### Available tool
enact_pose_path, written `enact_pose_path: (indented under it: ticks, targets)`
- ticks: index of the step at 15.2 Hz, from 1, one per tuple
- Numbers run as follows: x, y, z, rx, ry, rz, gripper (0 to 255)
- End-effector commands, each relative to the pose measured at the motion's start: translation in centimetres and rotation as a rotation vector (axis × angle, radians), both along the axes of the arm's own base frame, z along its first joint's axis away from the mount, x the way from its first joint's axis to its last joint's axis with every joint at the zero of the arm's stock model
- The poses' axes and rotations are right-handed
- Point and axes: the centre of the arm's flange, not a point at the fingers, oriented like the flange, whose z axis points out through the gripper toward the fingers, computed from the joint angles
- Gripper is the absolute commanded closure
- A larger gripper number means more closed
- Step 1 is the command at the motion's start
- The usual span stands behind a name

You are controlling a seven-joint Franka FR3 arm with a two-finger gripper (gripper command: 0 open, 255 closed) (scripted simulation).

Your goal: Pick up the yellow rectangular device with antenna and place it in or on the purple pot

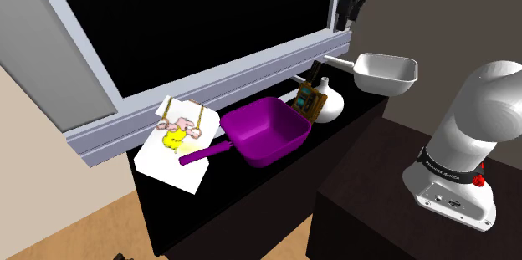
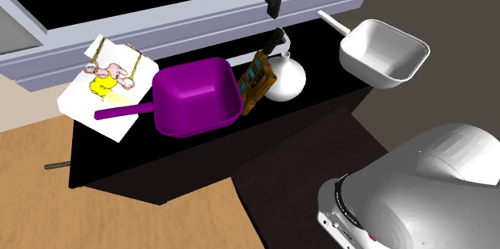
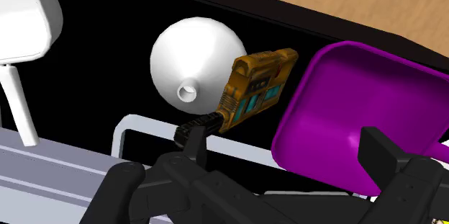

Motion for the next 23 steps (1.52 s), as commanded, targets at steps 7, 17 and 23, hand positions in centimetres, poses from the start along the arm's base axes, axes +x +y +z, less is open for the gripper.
enact_pose_path:
  ticks: [7, 17, 23]
  targets:
    - [1.9, -4.5, -7.5, 0.16, 0.015, -0.105, 0]
    - [4.0, -9.6, -21.3, 0.427, 0.039, -0.28, 0]
    - [4.6, -9.6, -26.0, 0.486, 0.045, -0.319, 0]
